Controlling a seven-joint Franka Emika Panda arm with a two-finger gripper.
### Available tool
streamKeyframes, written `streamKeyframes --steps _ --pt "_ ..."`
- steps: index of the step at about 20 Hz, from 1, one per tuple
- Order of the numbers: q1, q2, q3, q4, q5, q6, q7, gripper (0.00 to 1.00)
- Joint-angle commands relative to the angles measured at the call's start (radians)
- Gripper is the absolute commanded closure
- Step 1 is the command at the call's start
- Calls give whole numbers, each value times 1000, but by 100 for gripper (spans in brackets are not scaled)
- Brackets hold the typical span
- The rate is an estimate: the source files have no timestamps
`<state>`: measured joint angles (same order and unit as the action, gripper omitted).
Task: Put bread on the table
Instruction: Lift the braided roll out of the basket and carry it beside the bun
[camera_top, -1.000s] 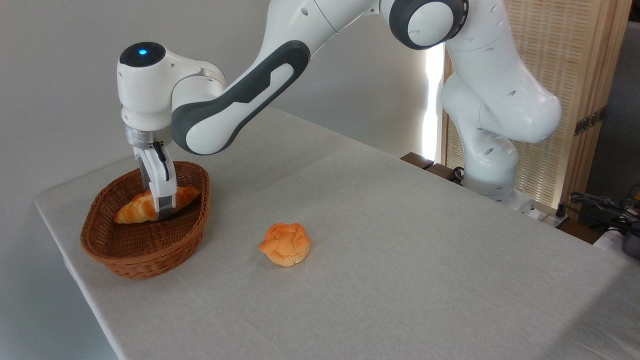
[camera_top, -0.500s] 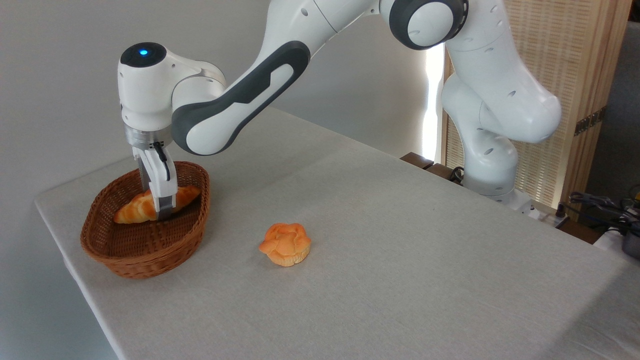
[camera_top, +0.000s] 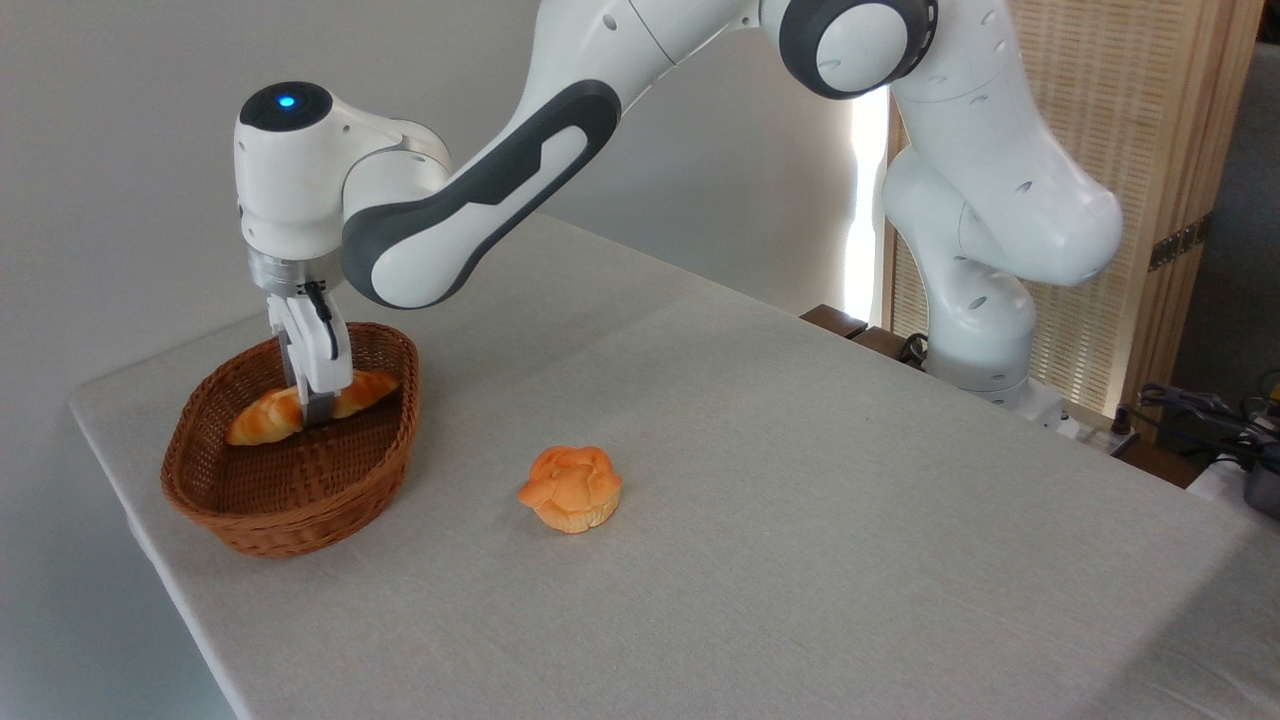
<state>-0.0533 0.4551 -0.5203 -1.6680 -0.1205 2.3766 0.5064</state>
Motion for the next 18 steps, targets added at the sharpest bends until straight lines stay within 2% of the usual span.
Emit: streamKeyframes --steps 1,3,7,12,13,15,18 --pt "15 -44 0 8 -1 -45 -23 72" --pt "46 -67 -3 27 -4 -127 -22 70" --pt "118 -164 -9 25 -51 -298 -9 66" --pt "167 -274 0 13 -54 -463 56 63" --pt "174 -294 3 7 -53 -505 85 63" --pt "181 -355 11 -48 -53 -601 212 61" --pt "181 -495 26 -231 -51 -640 326 57"
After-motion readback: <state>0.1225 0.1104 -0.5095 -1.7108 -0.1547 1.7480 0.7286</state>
